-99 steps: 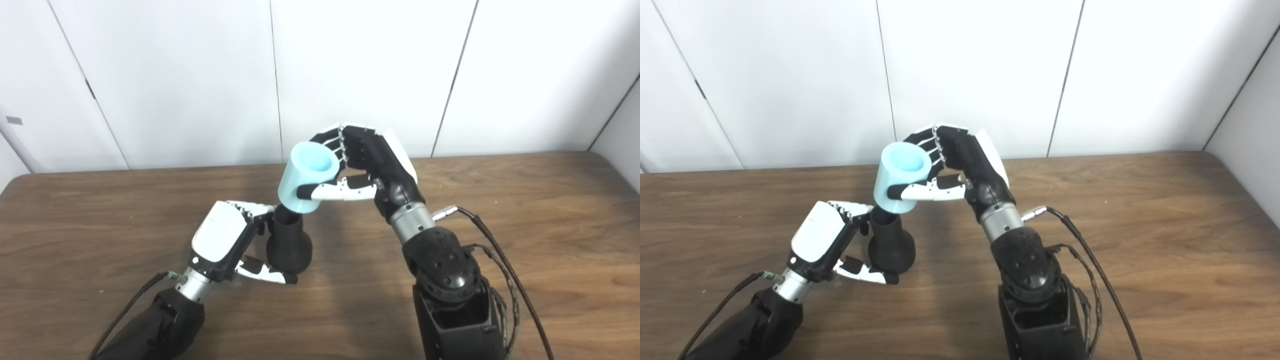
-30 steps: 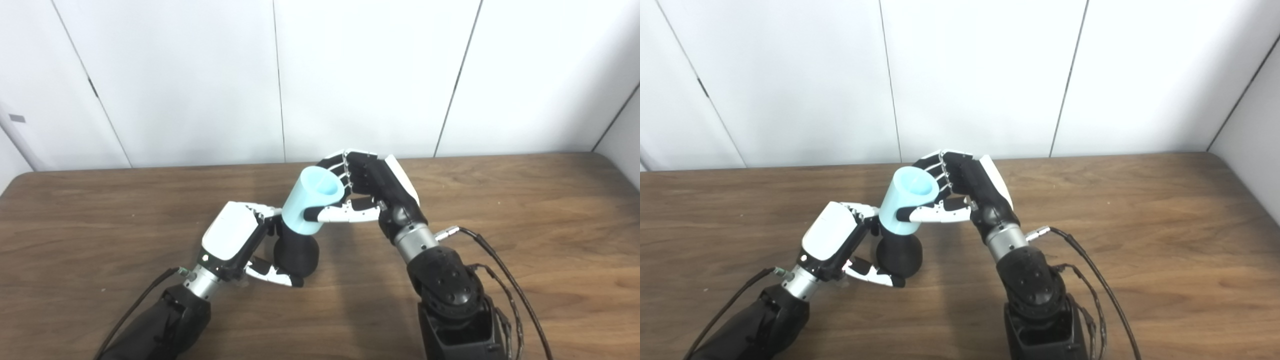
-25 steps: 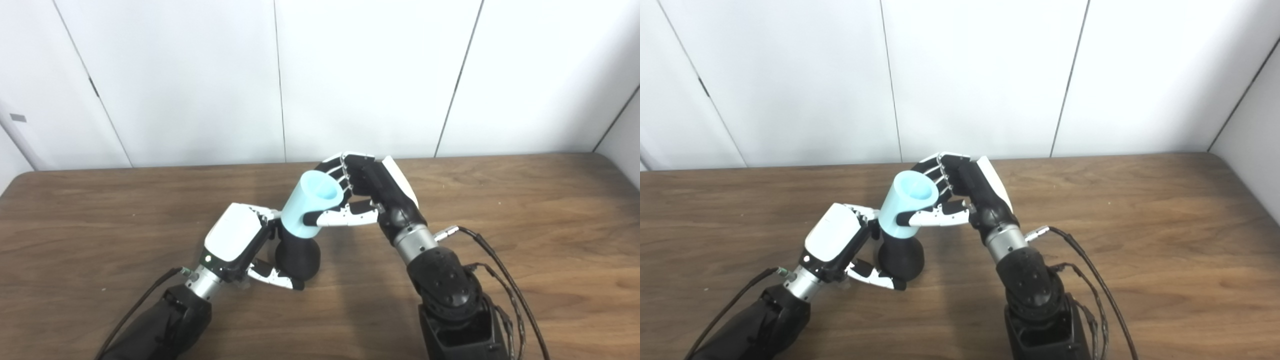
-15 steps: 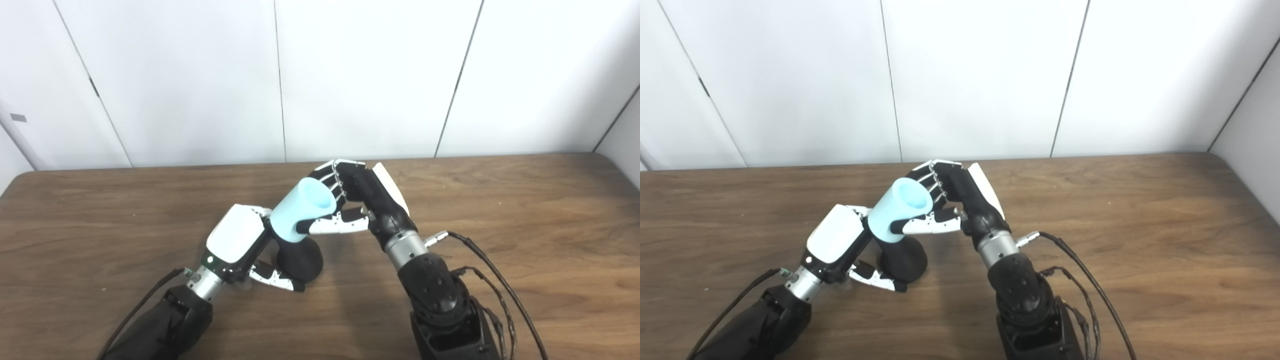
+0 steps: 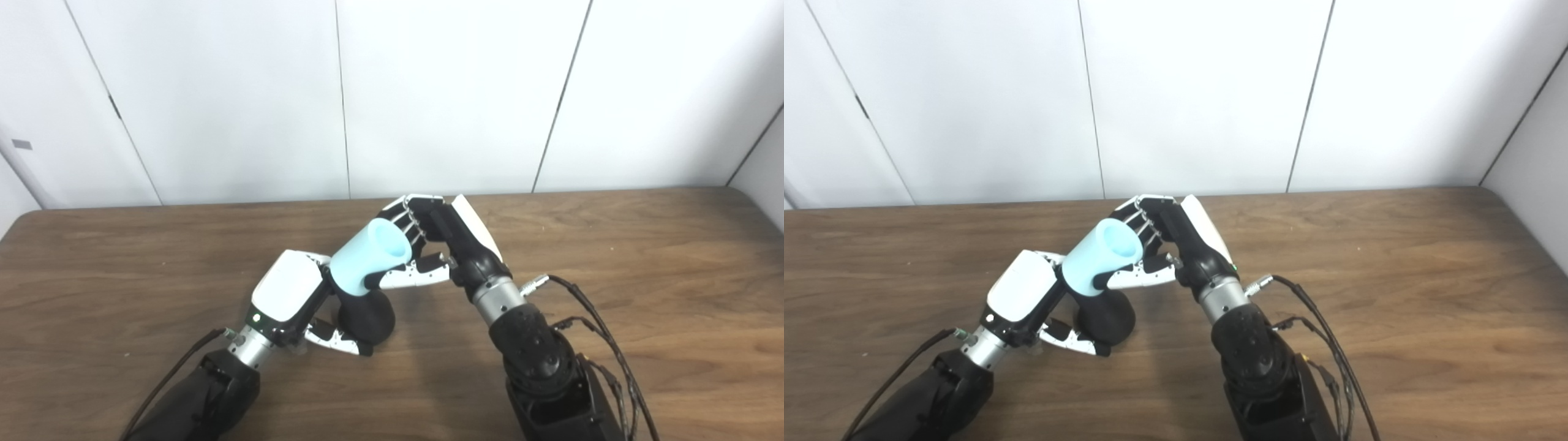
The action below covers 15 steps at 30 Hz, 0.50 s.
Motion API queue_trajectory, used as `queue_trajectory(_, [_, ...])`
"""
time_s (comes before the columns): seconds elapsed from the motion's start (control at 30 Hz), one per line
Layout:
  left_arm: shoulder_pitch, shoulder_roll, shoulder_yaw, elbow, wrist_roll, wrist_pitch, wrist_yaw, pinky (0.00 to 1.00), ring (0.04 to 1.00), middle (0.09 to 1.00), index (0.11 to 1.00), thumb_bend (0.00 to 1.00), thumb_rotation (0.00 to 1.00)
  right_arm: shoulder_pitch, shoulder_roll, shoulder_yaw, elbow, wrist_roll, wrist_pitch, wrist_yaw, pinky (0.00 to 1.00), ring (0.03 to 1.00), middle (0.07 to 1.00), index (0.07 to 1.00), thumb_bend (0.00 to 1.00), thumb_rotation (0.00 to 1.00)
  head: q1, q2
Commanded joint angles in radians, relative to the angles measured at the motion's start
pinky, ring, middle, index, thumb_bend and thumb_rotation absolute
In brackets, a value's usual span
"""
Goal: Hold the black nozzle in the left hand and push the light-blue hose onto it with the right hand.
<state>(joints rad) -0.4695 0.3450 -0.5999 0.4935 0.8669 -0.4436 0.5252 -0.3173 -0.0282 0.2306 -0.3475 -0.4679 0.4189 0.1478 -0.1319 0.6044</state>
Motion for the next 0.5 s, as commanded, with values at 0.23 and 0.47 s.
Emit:
queue_trajectory(0.23, [0.263,-0.193,-0.116,0.177,-0.056,-0.026,0.061,0.34,0.369,0.434,0.520,0.52,0.00,-0.091,-0.032,0.017,-0.087,-0.058,0.034,0.043,0.25,0.370,0.468,0.540,0.51,0.00,-0.022,-0.006])
queue_trajectory(0.47, [0.251,-0.195,-0.125,0.200,-0.052,-0.026,0.068,0.32,0.350,0.427,0.521,0.52,0.00,-0.128,-0.046,-0.012,-0.121,-0.108,0.050,0.138,0.23,0.371,0.454,0.534,0.51,0.00,-0.030,-0.012])
